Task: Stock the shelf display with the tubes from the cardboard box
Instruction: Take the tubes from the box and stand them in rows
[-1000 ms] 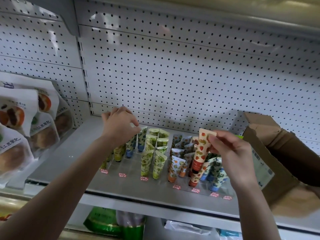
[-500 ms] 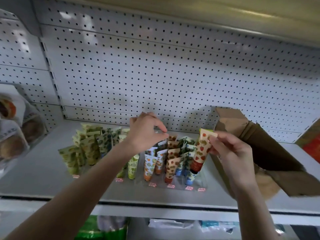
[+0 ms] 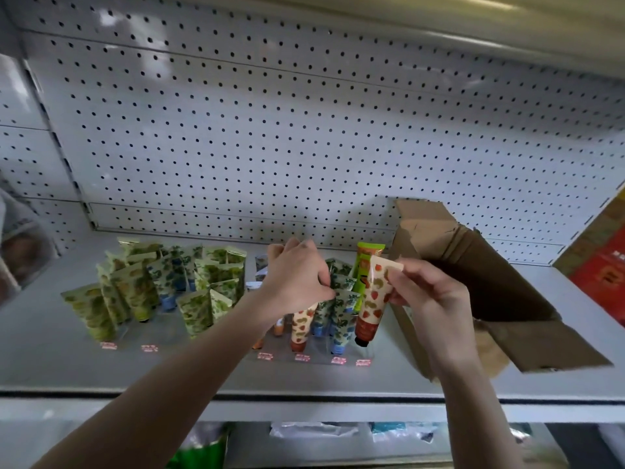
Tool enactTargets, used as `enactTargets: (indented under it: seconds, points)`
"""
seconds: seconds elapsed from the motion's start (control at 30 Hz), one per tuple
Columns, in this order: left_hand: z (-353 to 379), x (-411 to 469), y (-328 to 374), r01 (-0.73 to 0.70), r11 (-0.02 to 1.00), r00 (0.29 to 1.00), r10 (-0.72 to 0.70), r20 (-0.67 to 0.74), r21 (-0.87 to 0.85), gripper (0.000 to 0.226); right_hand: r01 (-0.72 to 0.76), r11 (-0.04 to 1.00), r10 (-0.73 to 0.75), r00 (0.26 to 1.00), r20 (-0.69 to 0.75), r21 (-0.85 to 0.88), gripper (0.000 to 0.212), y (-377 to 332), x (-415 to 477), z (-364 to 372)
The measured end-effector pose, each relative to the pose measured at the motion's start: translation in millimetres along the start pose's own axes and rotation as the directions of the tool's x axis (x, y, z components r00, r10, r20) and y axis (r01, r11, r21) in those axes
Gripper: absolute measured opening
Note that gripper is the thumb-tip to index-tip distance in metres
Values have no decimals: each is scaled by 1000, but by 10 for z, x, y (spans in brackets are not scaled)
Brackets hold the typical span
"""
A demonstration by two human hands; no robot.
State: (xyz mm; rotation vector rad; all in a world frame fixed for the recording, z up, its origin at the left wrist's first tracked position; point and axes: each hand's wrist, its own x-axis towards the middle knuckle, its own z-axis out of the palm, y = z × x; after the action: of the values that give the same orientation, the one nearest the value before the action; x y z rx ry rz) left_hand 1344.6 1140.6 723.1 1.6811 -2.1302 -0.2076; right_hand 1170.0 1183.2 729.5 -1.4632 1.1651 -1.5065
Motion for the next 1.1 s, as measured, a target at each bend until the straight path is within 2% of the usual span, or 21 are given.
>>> enactTargets:
  seconds: [0.2,0.43,0.67,0.83,0.97,1.1]
  points:
    - [87,12,-2,28,995,1000,-28,-5,101,13,-16,1000,15,1000,22,11,13,24,10,-43]
    - [92,25,-16,53,996,997,-49,-53,71,10,-59,998,58,998,36,13,16,20,32,-47]
    - [-209,36,-8,32,996,978,-49,-204,-88,10,-66,998,66,997,41,6,10,-8,57,-33]
    - [-601,20,-114,-23,962,943,-68,-324,-270,16,-66,998,64,996,59,26,10,-46,81,51]
    - [-897,-74,-372,-61,928,937,-74,-342,-367,13,-44,999,41,994,97,20,9,-79,93,222]
    - [-1123,-238,-674,-19,924,916,-138,-378,-383,7,-43,999,41,991,124,10,10,-121,74,443]
